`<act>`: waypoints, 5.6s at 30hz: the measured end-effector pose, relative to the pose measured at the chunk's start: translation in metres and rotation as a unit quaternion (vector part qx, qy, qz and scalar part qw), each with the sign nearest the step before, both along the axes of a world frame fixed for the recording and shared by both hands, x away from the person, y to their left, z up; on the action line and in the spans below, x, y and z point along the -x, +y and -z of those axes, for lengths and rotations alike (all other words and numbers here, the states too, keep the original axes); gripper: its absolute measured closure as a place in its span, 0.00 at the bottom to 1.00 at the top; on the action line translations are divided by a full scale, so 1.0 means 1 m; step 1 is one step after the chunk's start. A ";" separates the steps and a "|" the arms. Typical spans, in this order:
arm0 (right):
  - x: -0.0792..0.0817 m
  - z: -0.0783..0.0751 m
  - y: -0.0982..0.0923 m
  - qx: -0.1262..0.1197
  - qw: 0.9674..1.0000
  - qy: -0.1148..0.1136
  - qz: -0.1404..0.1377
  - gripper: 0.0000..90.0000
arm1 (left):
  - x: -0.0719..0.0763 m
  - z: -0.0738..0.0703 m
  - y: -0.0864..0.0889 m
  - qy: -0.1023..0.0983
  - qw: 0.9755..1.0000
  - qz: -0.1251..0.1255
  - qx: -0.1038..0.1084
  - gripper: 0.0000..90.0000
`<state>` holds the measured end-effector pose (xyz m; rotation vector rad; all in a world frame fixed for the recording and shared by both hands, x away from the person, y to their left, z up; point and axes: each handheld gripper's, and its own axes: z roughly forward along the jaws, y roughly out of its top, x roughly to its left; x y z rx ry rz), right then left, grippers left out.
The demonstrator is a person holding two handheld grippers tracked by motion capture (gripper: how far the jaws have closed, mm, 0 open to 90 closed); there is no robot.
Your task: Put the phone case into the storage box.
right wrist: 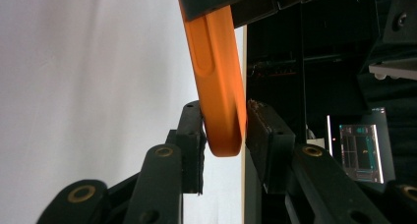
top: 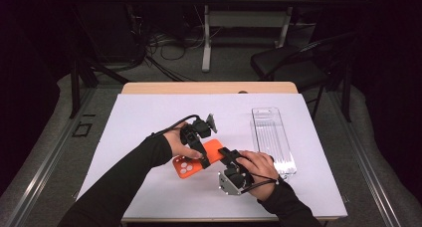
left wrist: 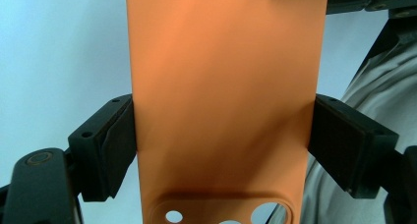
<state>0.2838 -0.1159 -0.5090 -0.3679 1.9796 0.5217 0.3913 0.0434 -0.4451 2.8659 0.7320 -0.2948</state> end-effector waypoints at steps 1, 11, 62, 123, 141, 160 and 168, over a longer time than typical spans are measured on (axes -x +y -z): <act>0.000 0.000 0.000 0.001 1.000 -0.001 0.000 0.77 | 0.000 0.000 0.000 0.000 1.000 0.000 0.000 0.18; 0.001 0.003 0.001 0.025 0.999 -0.025 -0.011 0.79 | 0.000 0.000 -0.001 0.003 1.000 -0.002 0.000 0.18; 0.005 0.009 0.002 0.064 0.994 -0.081 -0.027 0.89 | -0.005 0.003 0.002 0.033 0.999 -0.018 0.016 0.18; 0.004 0.007 -0.002 0.046 0.996 -0.074 -0.019 0.89 | -0.002 -0.010 0.018 0.003 0.998 -0.037 0.055 0.07; 0.003 0.005 -0.004 0.041 0.997 -0.068 -0.017 0.89 | -0.002 -0.022 0.067 -0.045 0.993 -0.080 0.076 0.10; 0.001 -0.009 -0.006 -0.010 1.000 0.020 -0.012 0.89 | 0.003 -0.021 0.112 -0.102 0.984 -0.123 0.084 0.13; -0.001 -0.014 -0.010 -0.075 0.992 0.102 0.011 0.89 | 0.006 -0.017 0.129 -0.126 0.978 -0.134 0.096 0.17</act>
